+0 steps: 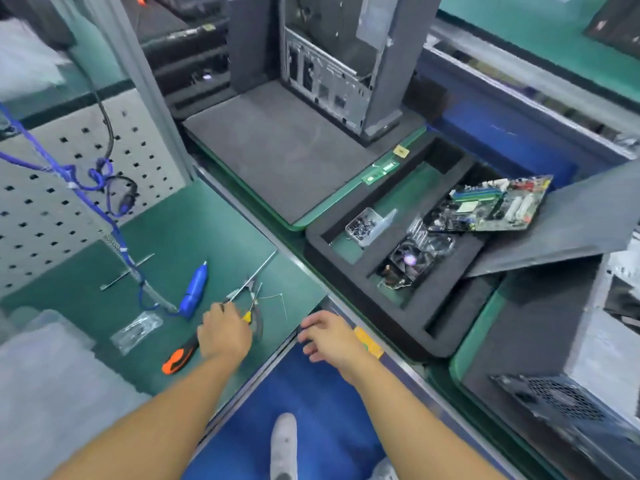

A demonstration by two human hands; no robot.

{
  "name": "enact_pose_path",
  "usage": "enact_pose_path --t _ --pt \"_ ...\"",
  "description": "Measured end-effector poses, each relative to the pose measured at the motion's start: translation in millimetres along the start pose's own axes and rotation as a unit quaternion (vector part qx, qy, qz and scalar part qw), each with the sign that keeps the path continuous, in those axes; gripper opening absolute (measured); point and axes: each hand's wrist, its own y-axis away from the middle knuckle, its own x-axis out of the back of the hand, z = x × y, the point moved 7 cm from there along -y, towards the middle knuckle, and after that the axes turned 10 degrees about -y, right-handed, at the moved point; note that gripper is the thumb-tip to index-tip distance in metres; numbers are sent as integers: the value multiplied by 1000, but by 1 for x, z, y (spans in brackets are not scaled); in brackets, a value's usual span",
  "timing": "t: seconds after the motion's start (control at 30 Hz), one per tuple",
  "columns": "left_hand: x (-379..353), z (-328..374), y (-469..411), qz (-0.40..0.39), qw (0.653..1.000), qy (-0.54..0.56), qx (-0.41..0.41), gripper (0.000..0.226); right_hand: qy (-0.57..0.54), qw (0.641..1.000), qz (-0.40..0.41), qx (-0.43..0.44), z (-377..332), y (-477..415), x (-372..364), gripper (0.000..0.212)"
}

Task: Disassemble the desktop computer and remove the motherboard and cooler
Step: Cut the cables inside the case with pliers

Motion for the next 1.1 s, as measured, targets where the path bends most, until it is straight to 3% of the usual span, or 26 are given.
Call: enact_pose_path --t 0.13,0.3,0.53,0.67,0.8,1.1 --pt "-7 -13 -17 -27 999 31 33 41 20 1000 9 -11 8 -4 -7 22" --pt "-6 -20 -37 -25 998 42 44 32 36 999 7 -18 13 -11 -15 24" --pt "-9 -28 -55 -41 999 -12 -1 34 79 996 -28 -19 25 -29 -46 22" --pt "-13 -33 -57 -47 998 36 -21 37 193 975 -107 35 24 -41 -83 48" --pt "-12 -35 -52 -19 997 38 -61 29 248 954 -164 35 26 -50 -116 71" --pt "17 -22 -39 71 984 141 -83 41 323 929 -182 12 35 -67 -119 79"
